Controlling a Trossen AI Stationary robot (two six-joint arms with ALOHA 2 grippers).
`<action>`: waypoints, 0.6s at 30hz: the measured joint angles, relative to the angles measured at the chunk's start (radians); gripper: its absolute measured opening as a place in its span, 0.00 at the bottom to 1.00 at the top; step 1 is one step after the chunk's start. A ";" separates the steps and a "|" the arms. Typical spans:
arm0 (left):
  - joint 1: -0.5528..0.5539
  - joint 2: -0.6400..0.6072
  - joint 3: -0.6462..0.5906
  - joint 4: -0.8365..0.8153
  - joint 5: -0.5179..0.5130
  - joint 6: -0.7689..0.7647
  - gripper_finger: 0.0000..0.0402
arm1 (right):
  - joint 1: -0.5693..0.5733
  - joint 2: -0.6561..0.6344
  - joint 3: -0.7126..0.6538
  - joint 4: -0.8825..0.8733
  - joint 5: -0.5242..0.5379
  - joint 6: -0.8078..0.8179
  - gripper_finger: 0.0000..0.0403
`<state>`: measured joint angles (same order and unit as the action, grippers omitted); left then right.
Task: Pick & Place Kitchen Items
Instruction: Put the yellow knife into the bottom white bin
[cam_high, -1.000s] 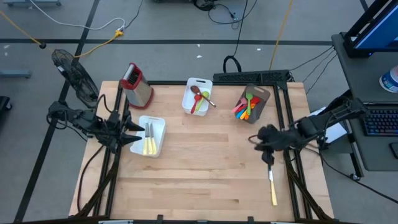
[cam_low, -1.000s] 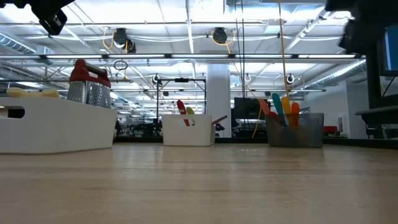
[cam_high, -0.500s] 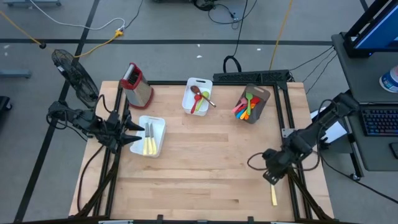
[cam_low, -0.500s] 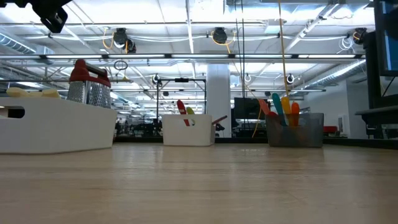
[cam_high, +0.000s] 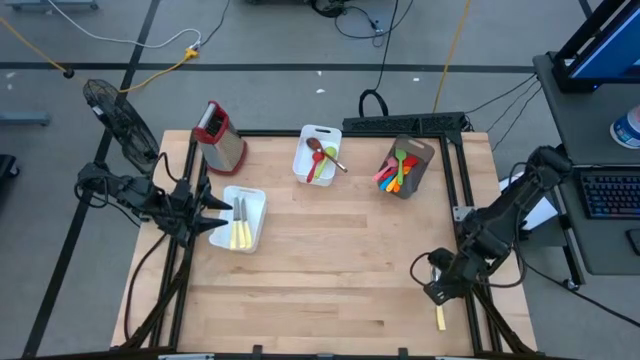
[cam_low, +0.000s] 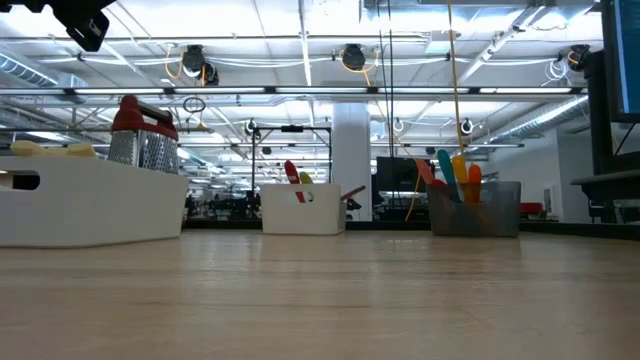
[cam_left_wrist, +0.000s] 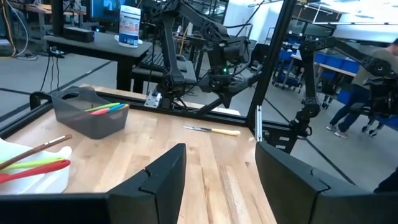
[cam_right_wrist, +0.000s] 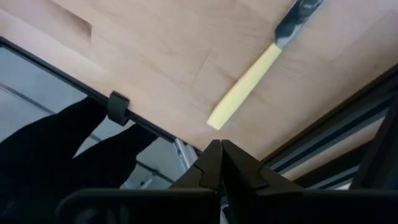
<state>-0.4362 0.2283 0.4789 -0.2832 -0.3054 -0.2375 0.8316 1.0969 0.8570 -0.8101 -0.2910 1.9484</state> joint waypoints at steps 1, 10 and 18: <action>0.000 0.000 0.000 0.000 0.000 -0.002 0.49 | 0.005 0.000 -0.004 0.007 0.002 0.016 0.01; 0.000 0.000 0.000 0.000 0.000 -0.003 0.51 | 0.033 0.000 -0.075 0.137 0.001 0.135 0.01; 0.000 0.000 0.000 0.000 0.000 -0.001 0.50 | 0.041 0.000 -0.146 0.260 0.002 0.210 0.12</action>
<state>-0.4363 0.2283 0.4793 -0.2832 -0.3054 -0.2389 0.8726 1.0969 0.7114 -0.5503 -0.2891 2.1587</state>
